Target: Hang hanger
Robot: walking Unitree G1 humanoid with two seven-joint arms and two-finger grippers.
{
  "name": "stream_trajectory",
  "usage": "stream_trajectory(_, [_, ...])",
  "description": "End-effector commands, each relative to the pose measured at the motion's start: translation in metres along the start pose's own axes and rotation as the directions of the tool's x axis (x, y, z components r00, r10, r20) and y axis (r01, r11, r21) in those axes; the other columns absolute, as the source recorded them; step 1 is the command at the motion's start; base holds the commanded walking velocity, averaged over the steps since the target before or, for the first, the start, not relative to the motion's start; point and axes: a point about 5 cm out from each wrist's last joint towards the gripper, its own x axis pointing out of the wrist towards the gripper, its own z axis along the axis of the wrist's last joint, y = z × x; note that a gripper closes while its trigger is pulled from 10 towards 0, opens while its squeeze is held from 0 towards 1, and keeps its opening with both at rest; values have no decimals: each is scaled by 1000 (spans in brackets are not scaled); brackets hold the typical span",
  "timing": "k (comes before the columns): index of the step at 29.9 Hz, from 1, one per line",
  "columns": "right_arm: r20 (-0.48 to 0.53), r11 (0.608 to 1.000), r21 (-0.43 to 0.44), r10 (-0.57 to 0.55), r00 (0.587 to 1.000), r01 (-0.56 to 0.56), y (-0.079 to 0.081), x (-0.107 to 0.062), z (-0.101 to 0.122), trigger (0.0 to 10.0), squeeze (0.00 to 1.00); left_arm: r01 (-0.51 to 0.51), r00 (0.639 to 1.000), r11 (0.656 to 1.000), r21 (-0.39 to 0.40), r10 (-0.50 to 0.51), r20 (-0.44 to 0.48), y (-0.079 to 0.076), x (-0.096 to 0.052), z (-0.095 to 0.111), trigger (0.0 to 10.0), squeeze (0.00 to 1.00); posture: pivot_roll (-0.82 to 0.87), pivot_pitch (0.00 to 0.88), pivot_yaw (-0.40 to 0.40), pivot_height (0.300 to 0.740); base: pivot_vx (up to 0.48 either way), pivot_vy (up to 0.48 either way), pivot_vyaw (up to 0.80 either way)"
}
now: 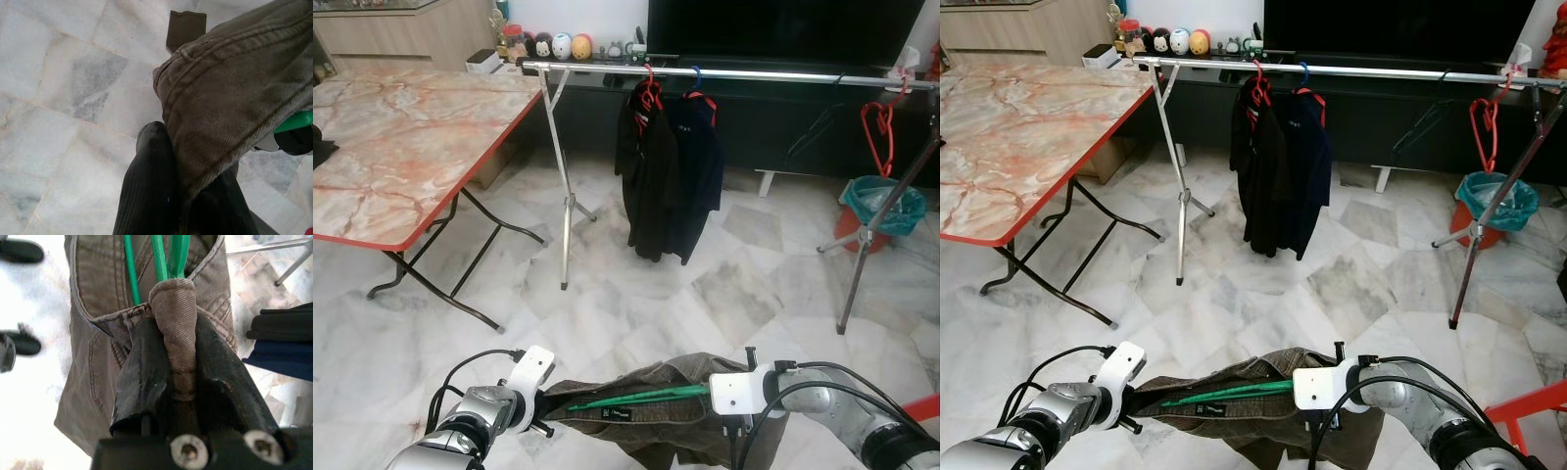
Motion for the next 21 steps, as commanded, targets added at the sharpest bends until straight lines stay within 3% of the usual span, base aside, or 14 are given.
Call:
stream_trajectory(1, [27, 996, 32, -81, 996, 80, -16, -5, 2, 10000, 0, -8, 999, 1000, 18, 9, -49, 3, -2, -10, 10000, 0, 69, 9, 28, 740, 0, 0, 0])
stream_trajectory(4, [78, 992, 72, -114, 990, 108, -21, -5, 9, 10000, 0, -4, 999, 1000, 20, 5, -50, 3, -2, -10, 10000, 0, 69, 9, 28, 740, 0, 0, 0])
stream_trajectory(9, [83, 993, 52, -111, 990, 107, -22, -4, 10, 10000, 0, 1, 999, 1000, 27, 1, -50, 2, -1, -9, 10000, 0, 69, 9, 28, 740, 0, 0, 0])
stream_trajectory(21, [42, 999, -29, 35, 999, -33, -3, -4, 2, 10000, 0, -19, 998, 999, 29, 20, -51, 6, -3, -10, 10000, 0, 70, 6, 26, 740, 0, 0, 0])
